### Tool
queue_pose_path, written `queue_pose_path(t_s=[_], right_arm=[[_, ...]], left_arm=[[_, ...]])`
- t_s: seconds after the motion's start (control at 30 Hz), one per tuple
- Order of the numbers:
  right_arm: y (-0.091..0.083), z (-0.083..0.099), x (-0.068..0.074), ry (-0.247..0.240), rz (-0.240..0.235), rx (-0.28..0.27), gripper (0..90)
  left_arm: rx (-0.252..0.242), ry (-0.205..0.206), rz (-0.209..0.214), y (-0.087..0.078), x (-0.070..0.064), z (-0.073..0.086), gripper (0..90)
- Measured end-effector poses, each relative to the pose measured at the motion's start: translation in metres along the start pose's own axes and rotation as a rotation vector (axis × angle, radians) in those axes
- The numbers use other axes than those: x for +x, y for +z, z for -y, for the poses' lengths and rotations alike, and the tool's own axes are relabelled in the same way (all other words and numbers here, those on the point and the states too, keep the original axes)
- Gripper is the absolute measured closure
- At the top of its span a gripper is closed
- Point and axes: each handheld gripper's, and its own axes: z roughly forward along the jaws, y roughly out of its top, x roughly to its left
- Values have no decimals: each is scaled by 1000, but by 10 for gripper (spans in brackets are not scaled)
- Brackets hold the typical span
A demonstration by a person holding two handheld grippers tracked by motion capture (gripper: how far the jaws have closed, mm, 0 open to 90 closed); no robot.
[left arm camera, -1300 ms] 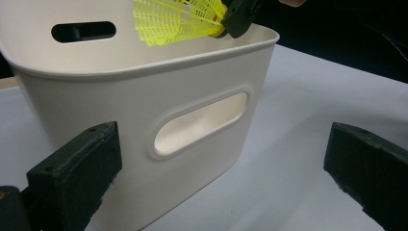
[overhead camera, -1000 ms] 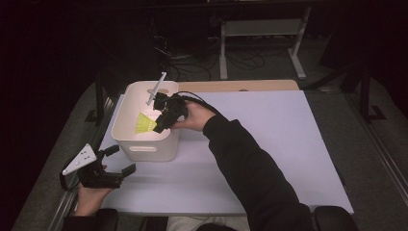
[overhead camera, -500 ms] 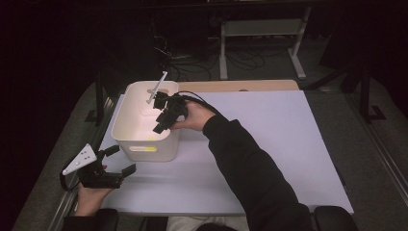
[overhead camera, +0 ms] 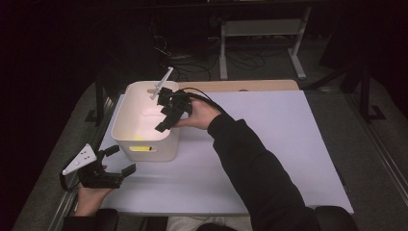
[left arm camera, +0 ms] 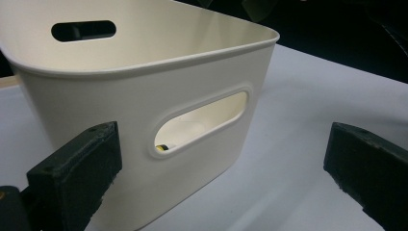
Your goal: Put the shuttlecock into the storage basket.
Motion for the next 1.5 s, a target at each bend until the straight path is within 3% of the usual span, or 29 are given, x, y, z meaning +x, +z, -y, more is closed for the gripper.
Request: queue_pose_path(t_s=[0.13, 0.67, 0.83, 1.2, 1.5], right_arm=[[-7, 2, 1, 10, 31, -8, 165], [-33, 16, -1, 48, 83, -77, 5], [-43, 25, -4, 65, 108, -95, 0], [-57, 39, -8, 92, 110, -141, 0], [-68, 52, -8, 106, 135, -149, 0]], left_arm=[[1, 1, 0, 0, 0, 0, 0], [2, 2, 0, 0, 0, 0, 0], [3, 2, -1, 0, 0, 0, 0], [5, 3, 0, 0, 0, 0, 0], [5, 1, 0, 1, -1, 0, 0]])
